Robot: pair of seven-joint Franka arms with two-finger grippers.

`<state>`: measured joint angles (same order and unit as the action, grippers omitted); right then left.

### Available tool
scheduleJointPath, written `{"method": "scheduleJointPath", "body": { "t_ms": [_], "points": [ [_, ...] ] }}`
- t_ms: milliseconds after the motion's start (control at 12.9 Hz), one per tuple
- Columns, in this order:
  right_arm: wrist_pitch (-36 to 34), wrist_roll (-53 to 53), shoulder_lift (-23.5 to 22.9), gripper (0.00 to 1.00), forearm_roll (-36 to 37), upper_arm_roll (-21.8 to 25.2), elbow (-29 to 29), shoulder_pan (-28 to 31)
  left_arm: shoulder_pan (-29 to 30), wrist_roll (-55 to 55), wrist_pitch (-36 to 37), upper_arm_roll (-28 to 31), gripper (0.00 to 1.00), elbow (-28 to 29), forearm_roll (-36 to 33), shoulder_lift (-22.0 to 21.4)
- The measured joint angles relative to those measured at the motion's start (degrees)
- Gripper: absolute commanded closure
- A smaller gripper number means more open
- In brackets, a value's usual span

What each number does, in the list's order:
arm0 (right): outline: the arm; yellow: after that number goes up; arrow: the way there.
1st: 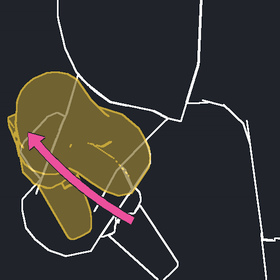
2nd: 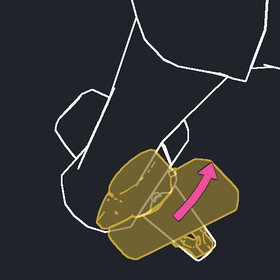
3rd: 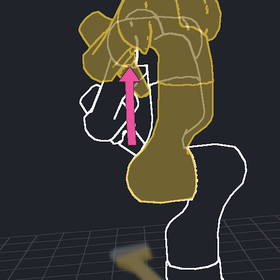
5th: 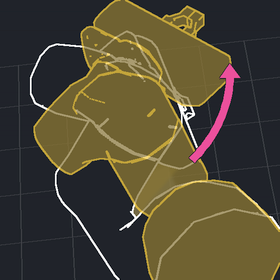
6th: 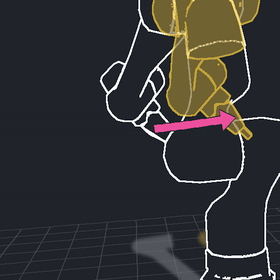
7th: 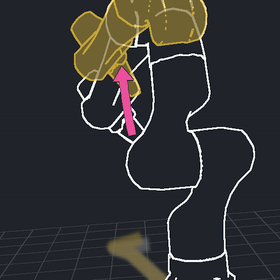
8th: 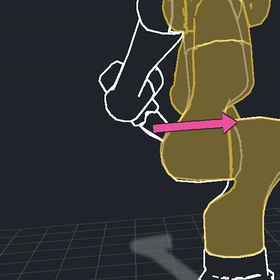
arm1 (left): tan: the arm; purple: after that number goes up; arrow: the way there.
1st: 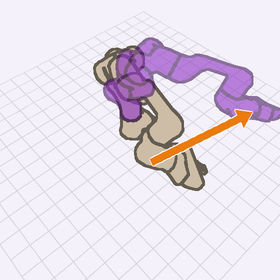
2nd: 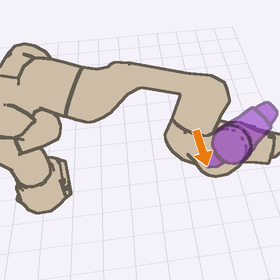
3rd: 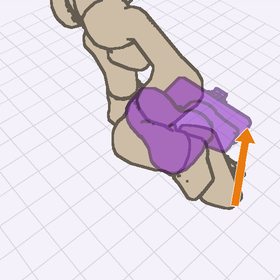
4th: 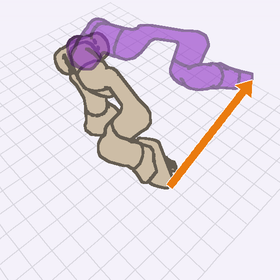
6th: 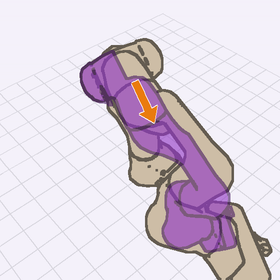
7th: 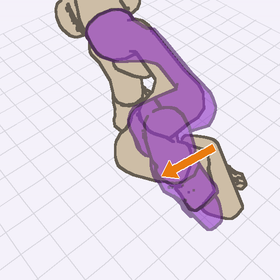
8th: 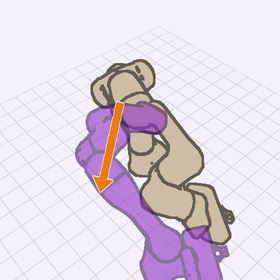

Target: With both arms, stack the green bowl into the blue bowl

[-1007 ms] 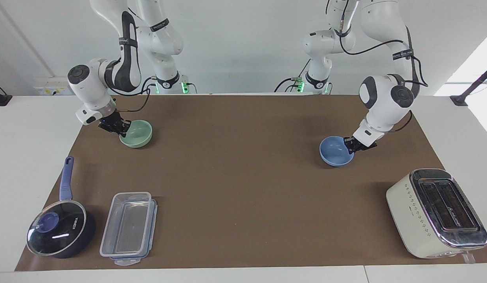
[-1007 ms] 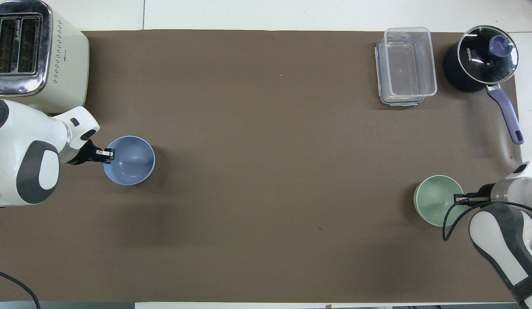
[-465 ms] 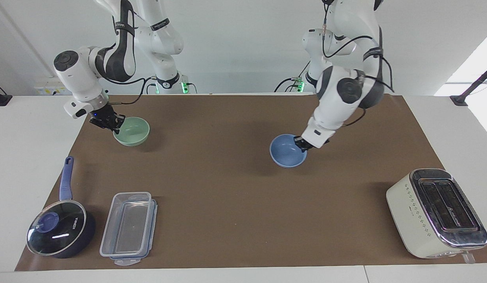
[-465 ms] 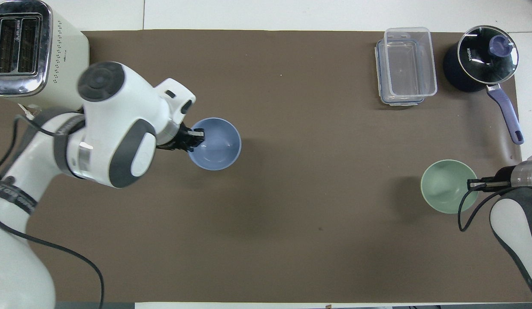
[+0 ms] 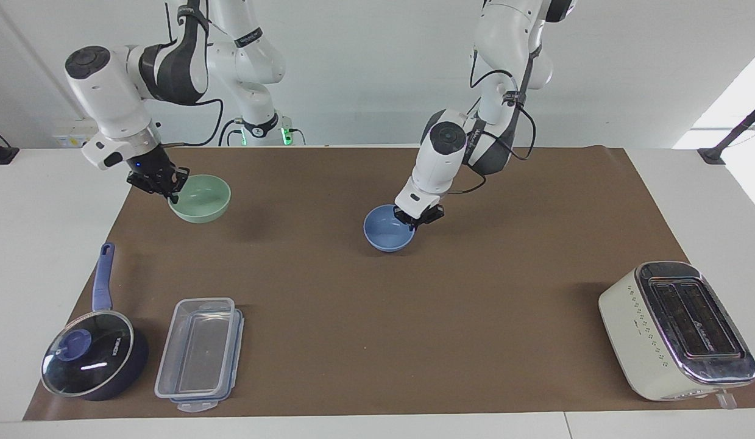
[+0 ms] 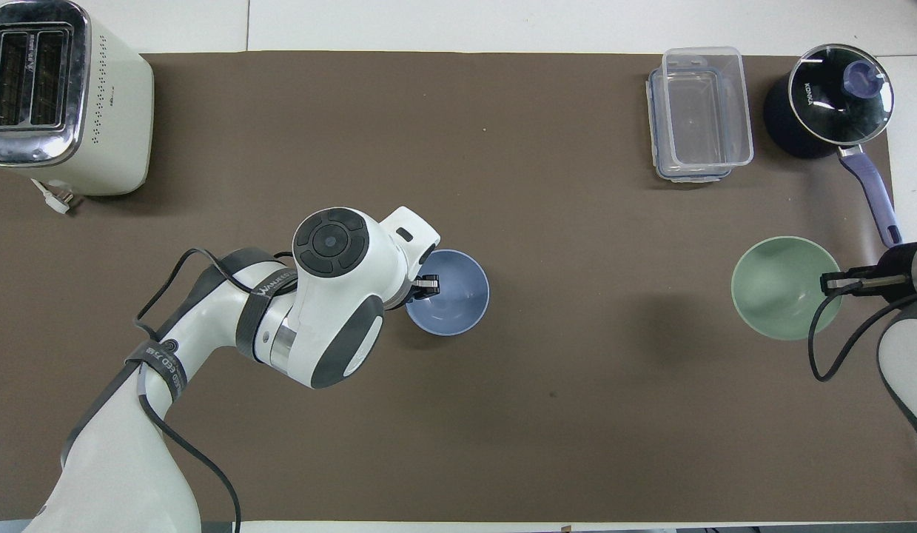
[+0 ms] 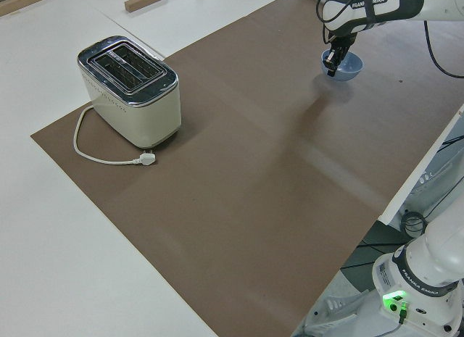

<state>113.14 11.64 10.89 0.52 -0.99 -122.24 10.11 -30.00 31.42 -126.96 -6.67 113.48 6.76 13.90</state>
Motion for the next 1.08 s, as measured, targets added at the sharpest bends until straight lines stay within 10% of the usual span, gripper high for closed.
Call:
{"method": "scheduleJointPath", "body": {
  "t_ms": [77, 155, 697, 1085],
  "points": [
    [-2.32, -1.23, -0.1, 1.0, 0.0, -0.02, 2.43, -0.83, 0.0, -0.07, -0.13, 0.06, 0.99, 0.06, 0.0, -0.01],
    [-3.74, -2.21, -0.4, 1.0, 0.0, -0.04, 4.48, -1.61, 0.0, -0.12, -0.13, 0.06, 0.01, 0.12, 0.0, -0.03],
    [-5.42, -13.78, -4.15, 1.0, -0.02, -0.13, 10.62, -8.79, 0.64, -0.26, 2.7, 0.49, 0.0, -0.16, 0.0, -1.79],
    [-3.53, -25.75, -4.91, 1.0, -5.48, -0.48, 10.27, -19.46, 14.94, -12.45, 22.06, 1.58, 0.0, -10.51, 0.02, -6.6]
  ]
}}
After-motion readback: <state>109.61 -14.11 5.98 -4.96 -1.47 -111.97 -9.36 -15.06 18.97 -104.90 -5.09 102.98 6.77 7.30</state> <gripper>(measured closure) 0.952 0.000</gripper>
